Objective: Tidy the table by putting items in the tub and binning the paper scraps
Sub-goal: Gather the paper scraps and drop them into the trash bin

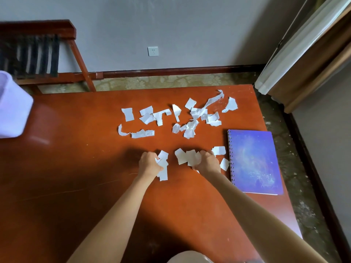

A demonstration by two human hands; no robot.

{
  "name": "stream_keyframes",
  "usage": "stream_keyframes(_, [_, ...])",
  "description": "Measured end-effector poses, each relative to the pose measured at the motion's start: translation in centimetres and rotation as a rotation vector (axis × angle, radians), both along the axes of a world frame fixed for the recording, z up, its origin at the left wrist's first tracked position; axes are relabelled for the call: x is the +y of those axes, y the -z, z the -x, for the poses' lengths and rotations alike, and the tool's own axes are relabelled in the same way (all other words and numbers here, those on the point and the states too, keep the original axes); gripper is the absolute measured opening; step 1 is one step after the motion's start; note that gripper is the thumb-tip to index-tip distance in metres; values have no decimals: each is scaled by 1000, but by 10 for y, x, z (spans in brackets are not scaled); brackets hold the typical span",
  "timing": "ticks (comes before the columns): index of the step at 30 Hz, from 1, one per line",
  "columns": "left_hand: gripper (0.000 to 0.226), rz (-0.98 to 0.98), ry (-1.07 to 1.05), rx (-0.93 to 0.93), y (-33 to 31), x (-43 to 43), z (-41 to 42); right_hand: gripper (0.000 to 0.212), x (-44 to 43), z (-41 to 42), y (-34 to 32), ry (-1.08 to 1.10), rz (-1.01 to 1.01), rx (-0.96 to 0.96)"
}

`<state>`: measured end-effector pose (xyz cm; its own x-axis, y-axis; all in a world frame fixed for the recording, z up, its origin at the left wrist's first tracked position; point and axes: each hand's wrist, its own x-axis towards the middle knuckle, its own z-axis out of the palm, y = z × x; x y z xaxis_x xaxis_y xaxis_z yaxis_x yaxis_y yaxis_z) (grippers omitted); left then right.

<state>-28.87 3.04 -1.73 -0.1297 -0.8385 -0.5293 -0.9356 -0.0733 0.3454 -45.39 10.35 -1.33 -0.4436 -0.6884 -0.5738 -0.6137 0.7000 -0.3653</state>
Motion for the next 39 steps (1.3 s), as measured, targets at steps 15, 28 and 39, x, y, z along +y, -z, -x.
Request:
stream_keyframes(15, [68, -115, 463, 81, -25, -3, 48, 45, 14, 67, -21, 176, 88, -89])
stream_keyframes(28, [31, -9, 265, -9, -3, 11, 59, 59, 11, 74, -11, -90, -150, 62])
stream_keyframes(39, [28, -23, 154, 129, -15, 10, 47, 28, 34, 66, -21, 69, 25, -166])
